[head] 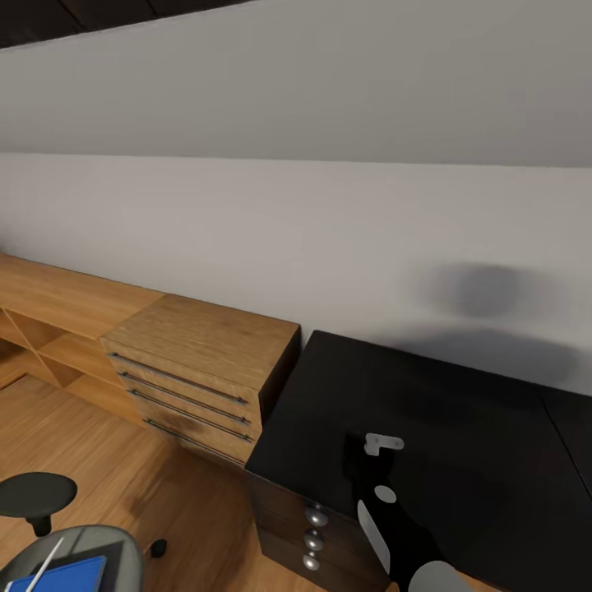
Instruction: In the bedroom, organize the workspace by keeping the computer under the desk, ensuring the monitor is on the desk, placing the keyboard on the desk next to the monitor, placing the mouse on the desk next to the keyboard, moving the folder from the swivel chair onto the desk next to the mouse, stacking the notebook on top of the folder with the pen on top of the notebook, and positioning the swivel chair next to the desk.
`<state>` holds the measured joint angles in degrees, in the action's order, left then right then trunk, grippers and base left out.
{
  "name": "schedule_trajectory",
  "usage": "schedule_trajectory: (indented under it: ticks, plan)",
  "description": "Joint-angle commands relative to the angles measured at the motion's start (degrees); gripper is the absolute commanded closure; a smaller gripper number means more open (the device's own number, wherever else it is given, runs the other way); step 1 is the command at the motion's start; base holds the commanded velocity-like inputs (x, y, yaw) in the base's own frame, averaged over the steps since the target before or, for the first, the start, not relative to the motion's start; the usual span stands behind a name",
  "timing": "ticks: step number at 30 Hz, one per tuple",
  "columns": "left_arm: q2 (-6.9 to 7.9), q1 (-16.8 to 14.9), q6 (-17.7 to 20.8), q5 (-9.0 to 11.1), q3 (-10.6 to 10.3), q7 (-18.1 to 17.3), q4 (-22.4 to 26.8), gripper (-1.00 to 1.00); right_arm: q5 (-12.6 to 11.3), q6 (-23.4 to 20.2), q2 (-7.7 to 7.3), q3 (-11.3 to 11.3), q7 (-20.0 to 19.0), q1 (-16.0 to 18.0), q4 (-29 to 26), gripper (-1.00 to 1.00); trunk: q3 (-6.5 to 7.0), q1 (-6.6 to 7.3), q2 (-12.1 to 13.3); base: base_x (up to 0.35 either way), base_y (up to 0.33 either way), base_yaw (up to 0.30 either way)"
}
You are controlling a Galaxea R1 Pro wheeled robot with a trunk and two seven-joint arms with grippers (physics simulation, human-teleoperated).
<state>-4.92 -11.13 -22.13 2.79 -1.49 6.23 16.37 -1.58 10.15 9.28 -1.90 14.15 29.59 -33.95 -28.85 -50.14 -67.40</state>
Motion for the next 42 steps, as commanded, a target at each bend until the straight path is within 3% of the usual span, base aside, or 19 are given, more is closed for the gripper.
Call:
schedule_trajectory:
  ticks: [1, 4, 42]
  plan:
    - [0.00, 0.0, -0.2, 0.3, -0.2, 0.2, 0.0, -1.00, -1.1, 0.0, -0.04, 0.0, -0.3, 0.0, 1.8, 1.00, -0.24, -0.24, -0.4, 0.000, 0.000, 0.000]
    - [0.00, 0.0, -0.2, 0.3, -0.2, 0.2, 0.0, -1.00, -1.1, 0.0, -0.05, 0.0, -0.2, 0.0, 1.8, 1.00, -0.78, -0.90, -1.6, 0.000, 0.000, 0.000]
    - [0.00, 0.0, -0.2, 0.3, -0.3, 0.1, 0.1, -1.00, -1.1, 0.0, -0.05, 0.0, -0.1, 0.0, 1.8, 1.00, -0.78, -0.90, -1.6, 0.000, 0.000, 0.000]
